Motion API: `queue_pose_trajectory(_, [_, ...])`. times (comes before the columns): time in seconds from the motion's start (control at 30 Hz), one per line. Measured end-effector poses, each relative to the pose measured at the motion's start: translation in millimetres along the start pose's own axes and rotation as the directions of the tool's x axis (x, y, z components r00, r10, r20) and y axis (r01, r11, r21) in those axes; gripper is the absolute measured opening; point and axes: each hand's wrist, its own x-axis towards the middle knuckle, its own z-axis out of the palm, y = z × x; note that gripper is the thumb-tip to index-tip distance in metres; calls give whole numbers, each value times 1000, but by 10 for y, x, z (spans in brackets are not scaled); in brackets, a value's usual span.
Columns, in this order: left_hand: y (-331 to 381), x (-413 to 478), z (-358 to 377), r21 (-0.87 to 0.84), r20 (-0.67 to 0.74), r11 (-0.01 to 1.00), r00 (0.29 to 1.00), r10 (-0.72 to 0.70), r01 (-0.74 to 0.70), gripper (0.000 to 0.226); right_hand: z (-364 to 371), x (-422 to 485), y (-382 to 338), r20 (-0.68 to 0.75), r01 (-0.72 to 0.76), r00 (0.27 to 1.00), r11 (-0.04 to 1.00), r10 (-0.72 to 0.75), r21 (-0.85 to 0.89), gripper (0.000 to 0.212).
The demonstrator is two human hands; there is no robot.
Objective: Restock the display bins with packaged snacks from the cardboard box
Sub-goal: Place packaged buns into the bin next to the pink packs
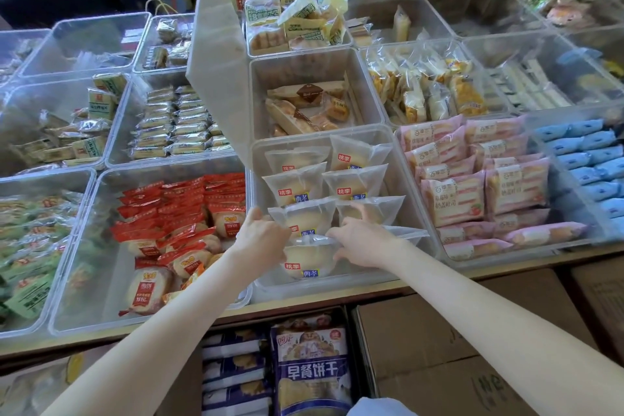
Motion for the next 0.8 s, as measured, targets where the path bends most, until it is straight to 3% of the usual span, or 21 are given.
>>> queue_pose_trajectory(0.1, [-33, -46, -201, -259, -33, 966, 999, -32, 22, 52, -85, -32, 92, -27, 63, 998, 979, -59, 193, 42])
queue_pose_trajectory(0.17, [-42, -30, -337, -401, -175, 916, 980, -91, 14, 50, -220, -47, 196, -180, 117, 983, 913, -49, 391, 35])
queue_pose_trajectory(0.2, [-39, 15, -387, -443, -248, 897, 962, -116, -6, 45, -299, -29, 289, -297, 131, 955, 902, -3, 410, 30])
queue_pose_trajectory(0.23, [-34, 80, -440, -476, -305, 879, 942, -141, -23, 39, -373, 7, 413, -417, 105, 907, 924, 62, 367, 26])
queue_pose_trajectory(0.3, [-14, 324, -528, -492, -371, 870, 911, -180, -29, 29, -490, 84, 704, -551, -80, 803, 957, 227, 278, 28])
queue_pose_trajectory(0.37, [37, 627, -643, -487, -410, 873, 887, -210, -18, 29, -561, 177, 972, -547, -290, 751, 929, 370, 231, 35])
queue_pose_trajectory(0.43, [106, 939, -769, -470, -431, 883, 877, -212, -18, 35, -593, 290, 1156, -511, -398, 764, 911, 395, 110, 40])
queue_pose_trajectory(0.5, [167, 1221, -864, -441, -444, 897, 873, -199, -20, 38, -633, 392, 1256, -467, -421, 805, 907, 366, -14, 46])
queue_pose_trajectory(0.6, [203, 1575, -908, -351, -423, 937, 892, -160, 2, 36, -621, 535, 1359, -421, -400, 836, 916, 353, -25, 50])
queue_pose_trajectory(0.73, [190, 1773, -865, -239, -433, 970, 890, -145, 41, 33, -601, 690, 1408, -441, -385, 842, 918, 310, -91, 30])
queue_pose_trajectory(0.8, [179, 1776, -859, -211, -432, 974, 886, -169, 83, 28, -613, 756, 1445, -522, -367, 812, 923, 260, -112, 23])
